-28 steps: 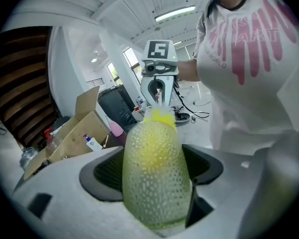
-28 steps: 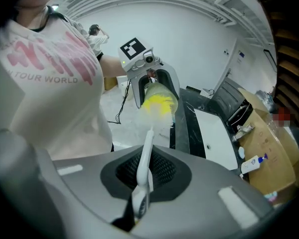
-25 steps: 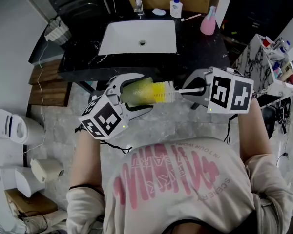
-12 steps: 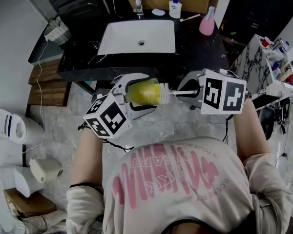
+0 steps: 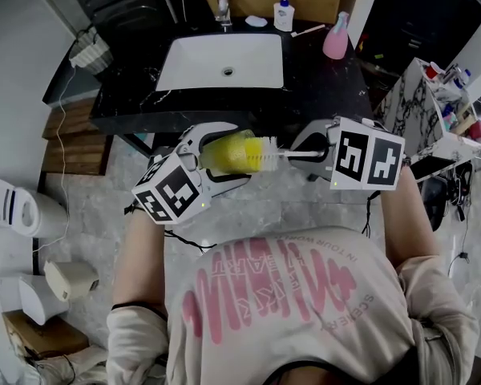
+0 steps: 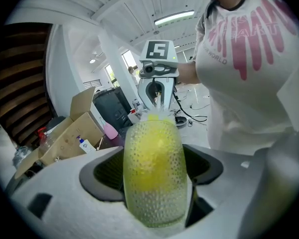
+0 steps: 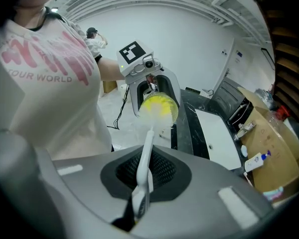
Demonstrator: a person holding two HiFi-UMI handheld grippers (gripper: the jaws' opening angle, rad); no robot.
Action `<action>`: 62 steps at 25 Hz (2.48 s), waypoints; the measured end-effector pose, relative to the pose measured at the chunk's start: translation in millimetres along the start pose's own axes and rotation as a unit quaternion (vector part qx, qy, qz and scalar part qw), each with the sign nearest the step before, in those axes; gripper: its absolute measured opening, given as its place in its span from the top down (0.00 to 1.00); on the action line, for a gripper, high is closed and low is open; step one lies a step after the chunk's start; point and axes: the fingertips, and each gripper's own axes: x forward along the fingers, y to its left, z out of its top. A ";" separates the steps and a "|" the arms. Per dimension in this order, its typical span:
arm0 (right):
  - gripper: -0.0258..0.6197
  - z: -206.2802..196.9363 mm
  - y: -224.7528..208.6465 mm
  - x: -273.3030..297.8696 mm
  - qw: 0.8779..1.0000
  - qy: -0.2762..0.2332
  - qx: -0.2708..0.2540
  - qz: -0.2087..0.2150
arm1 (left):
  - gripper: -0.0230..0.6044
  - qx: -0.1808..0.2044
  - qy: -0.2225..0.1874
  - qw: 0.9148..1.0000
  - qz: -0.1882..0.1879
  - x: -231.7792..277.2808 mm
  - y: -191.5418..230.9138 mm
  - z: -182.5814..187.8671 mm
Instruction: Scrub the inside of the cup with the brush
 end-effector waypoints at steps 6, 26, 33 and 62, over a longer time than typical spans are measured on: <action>0.94 -4.5 1.8 -10.0 1.000 -0.013 0.010 -0.010 | 0.38 -0.010 -0.002 1.000 0.012 -3.5 1.7 -2.7; 0.94 -1.7 10.6 -10.4 1.000 0.002 -0.005 -0.014 | 0.38 0.009 -0.002 1.000 -0.004 3.4 -10.1 7.4; 0.94 -0.3 10.6 -3.8 1.000 0.002 -0.006 -0.005 | 0.38 0.011 -0.002 1.000 -0.009 5.8 -12.0 10.6; 0.94 -3.1 3.1 12.5 1.000 0.010 -0.014 0.002 | 0.38 0.005 0.011 1.000 -0.015 10.1 -14.2 -6.3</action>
